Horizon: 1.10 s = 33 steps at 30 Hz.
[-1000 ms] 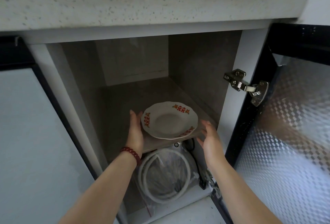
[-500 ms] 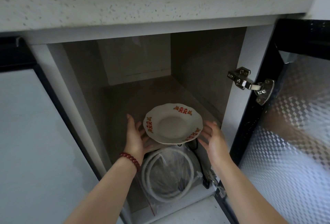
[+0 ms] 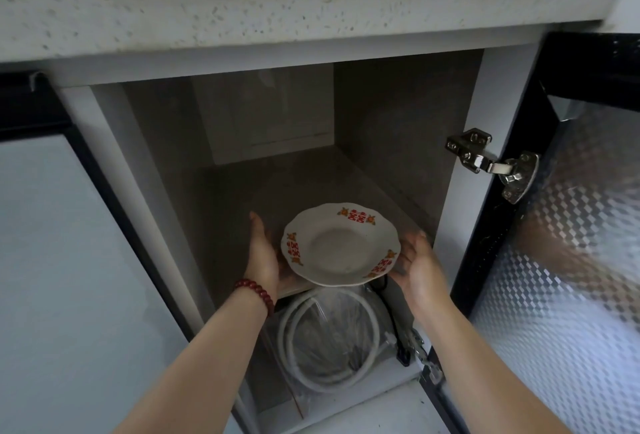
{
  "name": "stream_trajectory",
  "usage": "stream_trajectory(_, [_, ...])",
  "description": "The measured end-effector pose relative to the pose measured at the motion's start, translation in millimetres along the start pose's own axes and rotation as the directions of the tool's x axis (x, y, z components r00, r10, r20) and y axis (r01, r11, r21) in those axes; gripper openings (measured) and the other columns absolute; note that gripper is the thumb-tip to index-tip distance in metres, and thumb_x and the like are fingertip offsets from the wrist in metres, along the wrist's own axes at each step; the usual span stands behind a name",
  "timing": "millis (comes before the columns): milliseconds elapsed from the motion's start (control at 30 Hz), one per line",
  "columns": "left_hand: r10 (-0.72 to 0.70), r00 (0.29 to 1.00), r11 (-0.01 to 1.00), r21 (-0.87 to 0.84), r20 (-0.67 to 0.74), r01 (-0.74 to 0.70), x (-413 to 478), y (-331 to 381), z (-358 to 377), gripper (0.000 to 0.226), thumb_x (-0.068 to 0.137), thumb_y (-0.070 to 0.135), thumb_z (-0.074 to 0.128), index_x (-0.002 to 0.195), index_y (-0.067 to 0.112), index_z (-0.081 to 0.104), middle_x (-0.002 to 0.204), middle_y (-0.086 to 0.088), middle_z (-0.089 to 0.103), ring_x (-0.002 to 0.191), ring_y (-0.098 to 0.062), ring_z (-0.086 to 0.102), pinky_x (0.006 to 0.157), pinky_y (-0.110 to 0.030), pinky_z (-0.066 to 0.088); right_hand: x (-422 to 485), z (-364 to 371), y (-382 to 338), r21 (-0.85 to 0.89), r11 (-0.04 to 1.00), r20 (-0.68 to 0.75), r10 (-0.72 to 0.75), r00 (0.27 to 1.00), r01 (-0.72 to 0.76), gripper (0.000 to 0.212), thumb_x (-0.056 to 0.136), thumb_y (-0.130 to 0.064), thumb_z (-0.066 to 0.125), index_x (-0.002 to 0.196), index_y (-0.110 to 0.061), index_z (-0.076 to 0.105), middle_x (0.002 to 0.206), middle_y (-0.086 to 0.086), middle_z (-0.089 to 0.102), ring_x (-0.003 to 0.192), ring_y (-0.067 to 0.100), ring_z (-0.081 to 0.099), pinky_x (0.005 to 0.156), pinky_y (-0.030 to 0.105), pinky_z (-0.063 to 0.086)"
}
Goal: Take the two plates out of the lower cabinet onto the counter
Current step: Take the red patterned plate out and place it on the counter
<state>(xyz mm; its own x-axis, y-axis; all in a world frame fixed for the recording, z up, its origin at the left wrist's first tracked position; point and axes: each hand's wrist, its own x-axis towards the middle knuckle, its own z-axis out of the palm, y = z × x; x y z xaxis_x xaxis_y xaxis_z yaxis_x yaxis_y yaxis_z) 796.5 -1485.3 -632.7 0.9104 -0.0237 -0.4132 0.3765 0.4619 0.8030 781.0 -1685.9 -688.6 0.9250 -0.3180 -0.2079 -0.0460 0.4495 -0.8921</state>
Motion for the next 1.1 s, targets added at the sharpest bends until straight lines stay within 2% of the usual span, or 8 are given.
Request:
stream_trajectory(100, [-0.003, 1.000, 1.000, 0.008, -0.014, 0.003, 0.9, 5.0, 5.4, 0.075, 0.081, 0.075, 0.021, 0.135, 0.028, 0.042, 0.132, -0.006, 0.053, 0.111, -0.028, 0.054, 0.069, -0.037, 0.046, 0.0, 3.0, -4.9, 0.070, 0.997, 0.003, 0.022, 1.000, -0.022, 0.049, 0.099, -0.043, 0.029, 0.137, -0.016, 0.041, 0.124, 0.001, 0.055, 0.108, 0.019, 0.053, 0.093, 0.040, 0.043])
stream_trajectory(167, [-0.009, 0.999, 1.000, 0.017, -0.037, 0.009, 0.6, 5.3, 6.3, 0.079, 0.080, 0.076, 0.022, 0.140, 0.027, 0.036, 0.141, -0.009, 0.046, 0.124, -0.030, 0.047, 0.068, -0.038, 0.045, -0.7, 2.5, -6.1, 0.108, 0.994, 0.001, 0.034, 0.999, -0.034, 0.052, 0.098, -0.043, 0.030, 0.141, -0.014, 0.036, 0.138, 0.007, 0.050, 0.116, 0.023, 0.051, 0.091, 0.041, 0.044])
stream_trajectory(467, [-0.042, 0.999, 0.997, 0.069, -0.020, 0.044, -3.6, 4.0, 3.5, 0.091, 0.074, 0.082, 0.024, 0.145, 0.025, 0.025, 0.146, -0.011, 0.039, 0.127, -0.032, 0.043, 0.064, -0.038, 0.045, -6.2, -3.8, -9.9, 0.117, 0.992, -0.028, 0.056, 0.998, -0.053, 0.054, 0.098, -0.045, 0.030, 0.142, -0.015, 0.034, 0.145, 0.013, 0.044, 0.123, 0.028, 0.050, 0.089, 0.046, 0.046])
stream_trajectory(600, [-0.041, 0.999, 0.995, 0.094, -0.024, 0.043, -9.4, 7.5, 6.2, 0.090, 0.074, 0.082, 0.024, 0.143, 0.025, 0.030, 0.144, -0.010, 0.043, 0.124, -0.032, 0.046, 0.067, -0.038, 0.045, -12.1, -5.3, -17.7, 0.092, 0.995, -0.045, 0.037, 0.998, -0.033, 0.050, 0.098, -0.045, 0.028, 0.140, -0.018, 0.038, 0.142, 0.011, 0.047, 0.104, 0.020, 0.056, 0.089, 0.046, 0.046])
stream_trajectory(800, [-0.112, 0.993, 0.991, 0.071, -0.034, 0.114, -35.9, 27.3, 18.6, 0.089, 0.074, 0.081, 0.027, 0.144, 0.024, 0.029, 0.146, -0.011, 0.040, 0.126, -0.033, 0.044, 0.080, -0.043, 0.045, -42.2, 4.0, -52.2, 0.015, 0.994, -0.117, 0.105, 0.987, -0.104, 0.051, 0.098, -0.044, 0.028, 0.141, -0.018, 0.039, 0.142, 0.006, 0.048, 0.113, 0.021, 0.053, 0.096, 0.046, 0.041])
stream_trajectory(967, [-0.212, 0.976, 0.966, 0.142, -0.048, 0.217, -81.3, 52.1, 38.0, 0.087, 0.077, 0.079, 0.023, 0.144, 0.024, 0.028, 0.147, -0.010, 0.039, 0.132, -0.031, 0.039, 0.098, -0.043, 0.036, -82.9, 16.5, -102.1, -0.019, 0.986, -0.226, 0.158, 0.961, -0.166, 0.032, 0.096, -0.038, 0.035, 0.108, -0.024, 0.060, 0.109, 0.000, 0.065, 0.081, 0.008, 0.064, 0.067, 0.031, 0.046])
stream_trajectory(1033, [-0.262, 0.963, 0.948, 0.172, -0.057, 0.268, -103.1, 63.6, 46.1, 0.087, 0.078, 0.079, 0.020, 0.146, 0.024, 0.025, 0.149, -0.010, 0.037, 0.135, -0.032, 0.035, 0.105, -0.047, 0.030, -102.7, 19.2, -122.0, 0.004, 0.979, -0.261, 0.197, 0.945, -0.203, 0.041, 0.096, -0.039, 0.035, 0.130, -0.022, 0.050, 0.117, -0.001, 0.060, 0.086, 0.010, 0.061, 0.071, 0.032, 0.046])
stream_trajectory(1100, [-0.297, 0.952, 0.924, 0.232, -0.072, 0.306, -126.0, 77.6, 54.9, 0.087, 0.079, 0.078, 0.015, 0.146, 0.024, 0.025, 0.147, -0.010, 0.039, 0.132, -0.033, 0.039, 0.096, -0.045, 0.037, -124.5, 20.8, -142.3, 0.019, 0.970, -0.297, 0.239, 0.925, -0.244, 0.047, 0.097, -0.038, 0.035, 0.141, -0.021, 0.038, 0.127, -0.002, 0.053, 0.092, 0.012, 0.057, 0.079, 0.034, 0.045])
